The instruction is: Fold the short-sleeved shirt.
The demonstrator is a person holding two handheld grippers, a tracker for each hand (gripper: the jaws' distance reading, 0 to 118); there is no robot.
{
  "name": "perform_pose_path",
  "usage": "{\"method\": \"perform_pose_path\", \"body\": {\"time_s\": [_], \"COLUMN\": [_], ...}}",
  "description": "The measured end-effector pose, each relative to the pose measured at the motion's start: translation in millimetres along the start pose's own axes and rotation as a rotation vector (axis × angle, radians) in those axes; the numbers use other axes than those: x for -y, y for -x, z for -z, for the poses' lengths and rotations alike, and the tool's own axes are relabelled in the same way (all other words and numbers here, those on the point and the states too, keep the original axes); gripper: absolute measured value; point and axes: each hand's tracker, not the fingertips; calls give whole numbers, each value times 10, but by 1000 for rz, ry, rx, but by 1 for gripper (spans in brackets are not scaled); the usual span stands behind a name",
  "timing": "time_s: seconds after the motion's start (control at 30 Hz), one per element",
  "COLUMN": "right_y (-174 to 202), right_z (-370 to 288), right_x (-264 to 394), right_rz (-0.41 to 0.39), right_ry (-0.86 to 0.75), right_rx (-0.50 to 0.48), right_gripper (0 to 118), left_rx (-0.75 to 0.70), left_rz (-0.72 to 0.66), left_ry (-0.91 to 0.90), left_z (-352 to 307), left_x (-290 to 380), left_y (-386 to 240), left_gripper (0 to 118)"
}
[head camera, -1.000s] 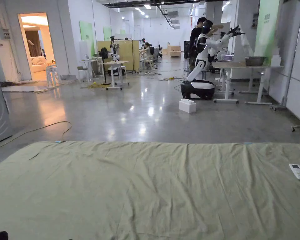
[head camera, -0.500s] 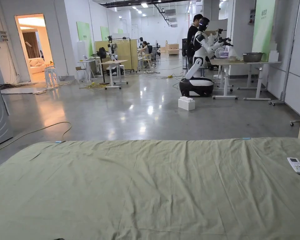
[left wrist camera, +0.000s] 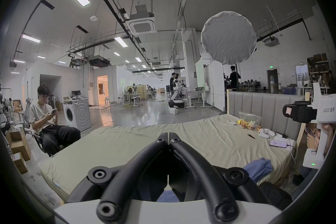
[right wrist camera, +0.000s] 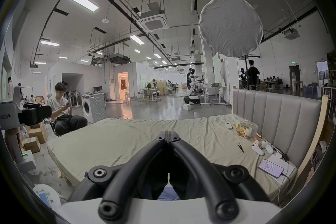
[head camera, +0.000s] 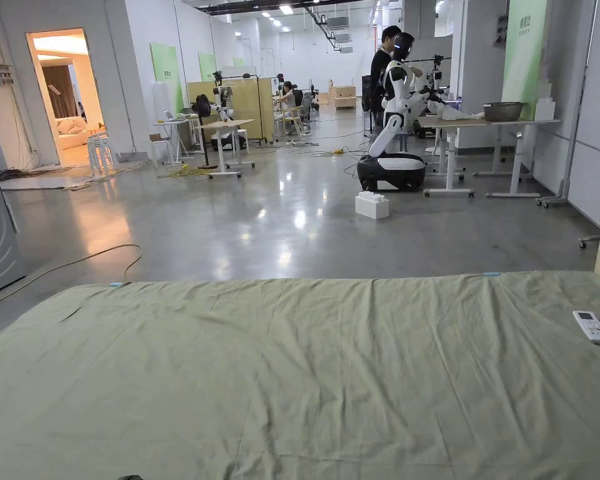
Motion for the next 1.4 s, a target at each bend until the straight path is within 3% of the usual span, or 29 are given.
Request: {"method": "perform_pose_path", "body": {"time_s": [0.07,0.37,0.5,0.57,0.63,0.67,0.7,0.73,0.77,0.93,1.07,1.2,1.27,1.33,1.4], "right_y": [-17,-33,-55,-71,-77,-87,-92,-96,-95,-82,-75,-21,9,26,32], "right_z": [7,27,33,53,86,107,121,138,153,236,290,314,316,338,386], "right_x": [29,67,157,239,335,361,402,439,470,601,667,712,712,727,745], "right_rz": [54,49,94,116,148,148,175,186,191,223,235,179,168,166,170], "right_ry": [29,46,83,128,180,176,210,222,235,303,345,362,366,372,386], "right_rx": [3,2,-10,-19,-20,-22,-26,-24,-19,-3,10,38,34,23,15], "right_gripper": [0,0,0,0,0,0,0,0,0,0,0,0,0,0,0], "left_rx": [0,32,17,24,24,50,60,62,68,30,144,138,182,275,245], "left_rz": [-5,-28,-131,-250,-435,-524,-585,-625,-673,-763,-934,-1016,-1062,-1187,-1155], "left_ry": [4,71,151,256,386,447,472,507,532,691,720,806,735,802,885], "left_z": [0,90,198,328,493,587,657,735,805,1267,1659,1958,1967,1996,2067], "left_x": [0,148,358,572,882,1100,1281,1507,1712,2500,2946,3326,3320,3094,3172], "left_y": [5,78,323,544,789,922,1020,1097,1166,1410,1573,1596,1613,1287,1166], "left_gripper": [0,0,0,1,25,46,76,91,97,98,98,91,89,67,24]}}
